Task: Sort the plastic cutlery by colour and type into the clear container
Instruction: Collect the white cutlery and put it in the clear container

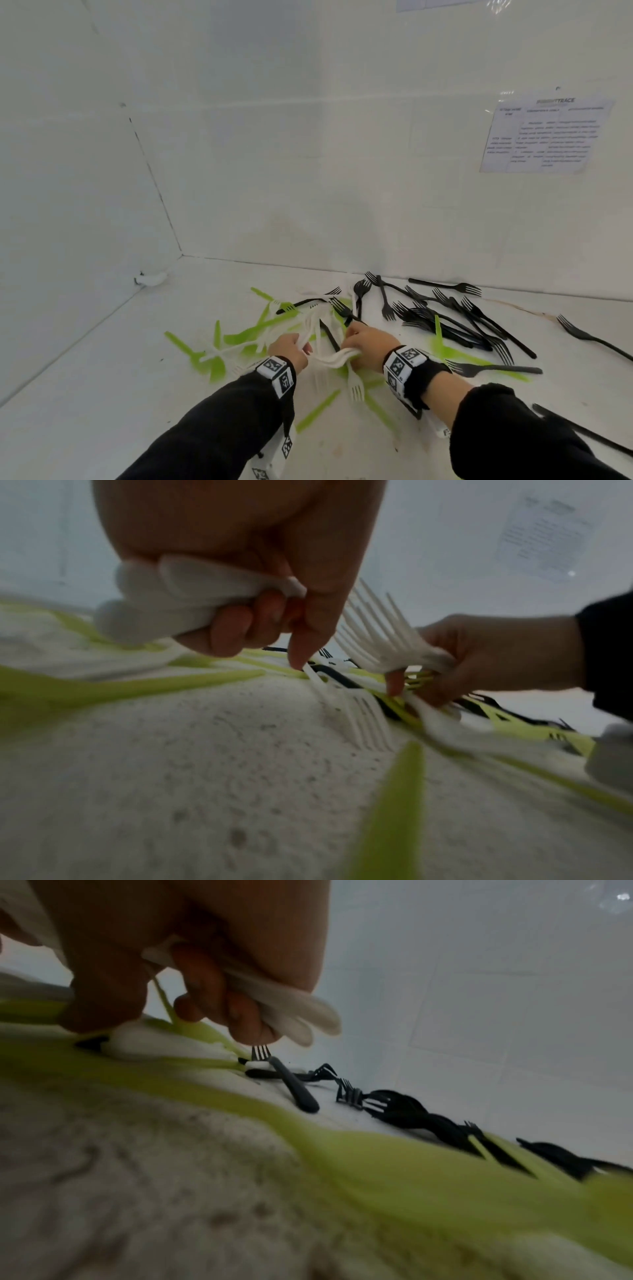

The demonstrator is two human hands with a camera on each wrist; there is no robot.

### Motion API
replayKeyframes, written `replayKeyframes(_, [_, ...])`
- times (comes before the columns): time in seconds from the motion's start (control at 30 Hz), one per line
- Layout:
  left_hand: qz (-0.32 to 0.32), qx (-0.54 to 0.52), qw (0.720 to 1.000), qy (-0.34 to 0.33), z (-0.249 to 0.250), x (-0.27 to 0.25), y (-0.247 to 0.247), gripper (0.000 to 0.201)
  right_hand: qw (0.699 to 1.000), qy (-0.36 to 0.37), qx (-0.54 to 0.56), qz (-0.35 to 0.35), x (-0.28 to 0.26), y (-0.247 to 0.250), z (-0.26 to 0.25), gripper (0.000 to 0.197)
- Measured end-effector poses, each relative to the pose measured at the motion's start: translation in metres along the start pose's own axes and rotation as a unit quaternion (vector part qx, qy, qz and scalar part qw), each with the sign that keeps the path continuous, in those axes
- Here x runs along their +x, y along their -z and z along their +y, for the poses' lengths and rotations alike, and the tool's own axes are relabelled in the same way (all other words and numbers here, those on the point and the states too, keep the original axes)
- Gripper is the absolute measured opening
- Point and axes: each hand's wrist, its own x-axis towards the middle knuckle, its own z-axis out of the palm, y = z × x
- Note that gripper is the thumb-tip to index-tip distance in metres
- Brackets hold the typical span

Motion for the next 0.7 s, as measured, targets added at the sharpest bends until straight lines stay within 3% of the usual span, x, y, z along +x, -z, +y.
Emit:
replayKeyframes(0.13, [-0.018, 0.076, 0.996, -0.046, 0.001, 0.013, 0.003, 0.033, 0.993, -0.016, 0.054, 0.101, -0.006, 0.018, 0.02, 0.03])
replayKeyframes(0.27, [-0.084, 0.209, 0.968, -0.114, 0.01, 0.018, -0.001, 0.039, 0.951, -0.08, 0.192, 0.229, -0.018, 0.037, 0.041, 0.018])
replayKeyframes(0.4, [-0.111, 0.314, 0.93, -0.153, 0.018, 0.021, -0.01, 0.043, 0.908, -0.13, 0.307, 0.255, -0.017, 0.041, 0.045, 0.011])
replayKeyframes(0.5, [-0.116, 0.326, 0.925, -0.159, 0.021, 0.024, -0.012, 0.033, 0.885, -0.157, 0.349, 0.266, -0.012, 0.035, 0.041, 0.022])
replayKeyframes(0.57, [-0.119, 0.317, 0.926, -0.167, 0.021, 0.025, -0.011, 0.036, 0.879, -0.171, 0.36, 0.261, -0.007, 0.028, 0.04, 0.022])
replayKeyframes(0.7, [-0.014, 0.276, 0.941, -0.195, 0.019, 0.02, -0.009, 0.04, 0.862, -0.198, 0.391, 0.256, -0.001, 0.02, 0.034, 0.021])
